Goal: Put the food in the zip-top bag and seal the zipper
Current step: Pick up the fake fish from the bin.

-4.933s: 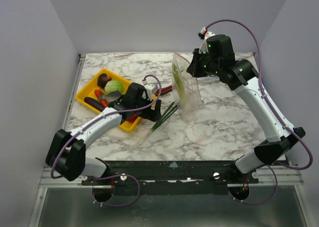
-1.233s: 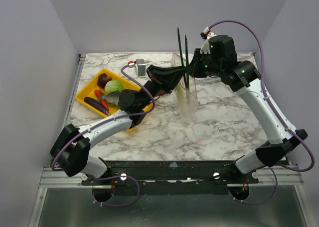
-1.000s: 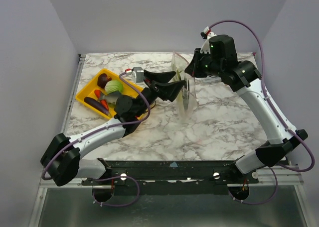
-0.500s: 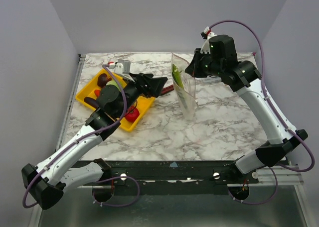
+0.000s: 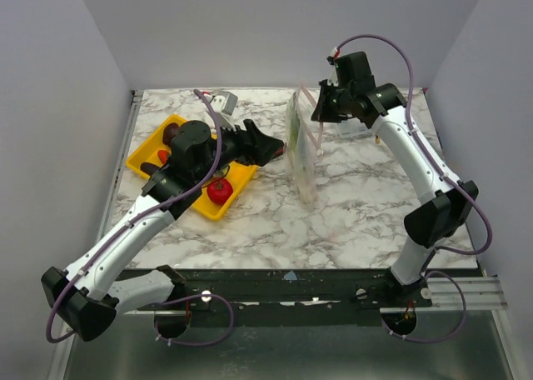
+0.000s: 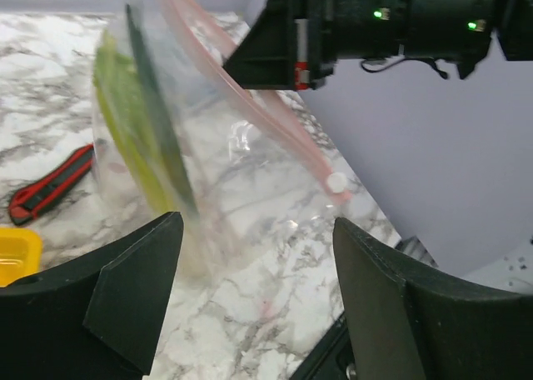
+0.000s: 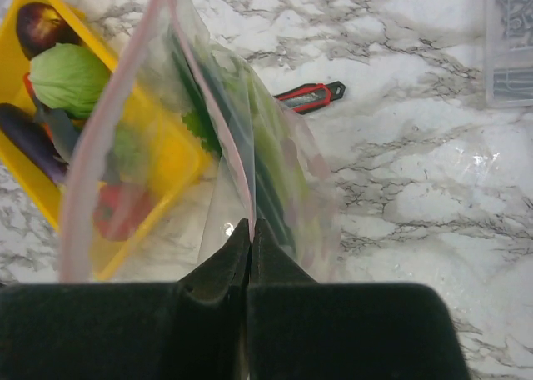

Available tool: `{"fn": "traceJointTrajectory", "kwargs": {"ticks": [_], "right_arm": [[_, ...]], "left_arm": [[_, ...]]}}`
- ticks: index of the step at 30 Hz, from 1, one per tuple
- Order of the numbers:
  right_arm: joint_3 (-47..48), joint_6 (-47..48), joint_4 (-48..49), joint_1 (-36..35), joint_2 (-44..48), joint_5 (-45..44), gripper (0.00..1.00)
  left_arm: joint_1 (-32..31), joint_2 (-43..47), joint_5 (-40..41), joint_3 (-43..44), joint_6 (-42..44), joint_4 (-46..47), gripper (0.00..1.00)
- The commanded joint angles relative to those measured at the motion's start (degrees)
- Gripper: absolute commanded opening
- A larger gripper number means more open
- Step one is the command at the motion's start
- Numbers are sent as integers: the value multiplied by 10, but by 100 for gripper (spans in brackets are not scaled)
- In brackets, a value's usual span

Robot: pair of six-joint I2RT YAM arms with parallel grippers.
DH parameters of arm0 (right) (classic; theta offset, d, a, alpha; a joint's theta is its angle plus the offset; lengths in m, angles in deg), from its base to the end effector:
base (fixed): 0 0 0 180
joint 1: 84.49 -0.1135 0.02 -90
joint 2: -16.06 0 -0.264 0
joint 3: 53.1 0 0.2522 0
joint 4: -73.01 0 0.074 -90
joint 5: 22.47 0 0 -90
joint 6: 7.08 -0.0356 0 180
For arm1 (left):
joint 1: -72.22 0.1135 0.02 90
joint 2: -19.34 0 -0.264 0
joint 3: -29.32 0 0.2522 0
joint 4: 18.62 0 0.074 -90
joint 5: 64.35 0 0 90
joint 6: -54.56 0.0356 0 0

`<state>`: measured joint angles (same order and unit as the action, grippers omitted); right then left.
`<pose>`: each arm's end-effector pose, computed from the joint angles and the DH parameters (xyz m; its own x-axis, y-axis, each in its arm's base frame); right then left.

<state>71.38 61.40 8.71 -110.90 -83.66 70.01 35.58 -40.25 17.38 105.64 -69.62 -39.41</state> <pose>0.3379 0.1695 0.4096 -0.7044 0.0594 -0.7073 -0.2320 0.9225 0.3085 0.1870 -0.1455 0.4060 -0.4435 -0.3630 -0.8195 0.5519 0.6098 -0.5688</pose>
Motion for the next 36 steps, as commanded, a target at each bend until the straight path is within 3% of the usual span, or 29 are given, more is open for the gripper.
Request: {"fn": "traceJointTrajectory", "kwargs": {"ticks": [1, 7, 15, 19, 22, 26, 31, 36], "right_arm": [[23, 25, -4, 6, -12, 58, 0], [19, 31, 2, 6, 9, 92, 0], [56, 34, -38, 6, 35, 94, 0], [51, 33, -46, 6, 54, 106, 0], [55, 37, -54, 6, 59, 104, 0], [37, 40, -51, 6, 65, 99, 0], [1, 36, -25, 6, 83, 102, 0], [-21, 42, -16, 6, 92, 108, 0]], "left_arm": [[0, -33, -81, 41, -30, -5, 73], [-1, -59, -87, 78, -40, -5, 70], [-1, -39, -63, 55, -21, -32, 70], [1, -16, -6, 48, 4, -76, 71], [23, -11, 48, 61, 19, -147, 71], [76, 1, 62, 44, 20, -197, 73], [128, 32, 131, -26, 23, -201, 78], [171, 7, 213, -84, 49, -192, 81]]}}
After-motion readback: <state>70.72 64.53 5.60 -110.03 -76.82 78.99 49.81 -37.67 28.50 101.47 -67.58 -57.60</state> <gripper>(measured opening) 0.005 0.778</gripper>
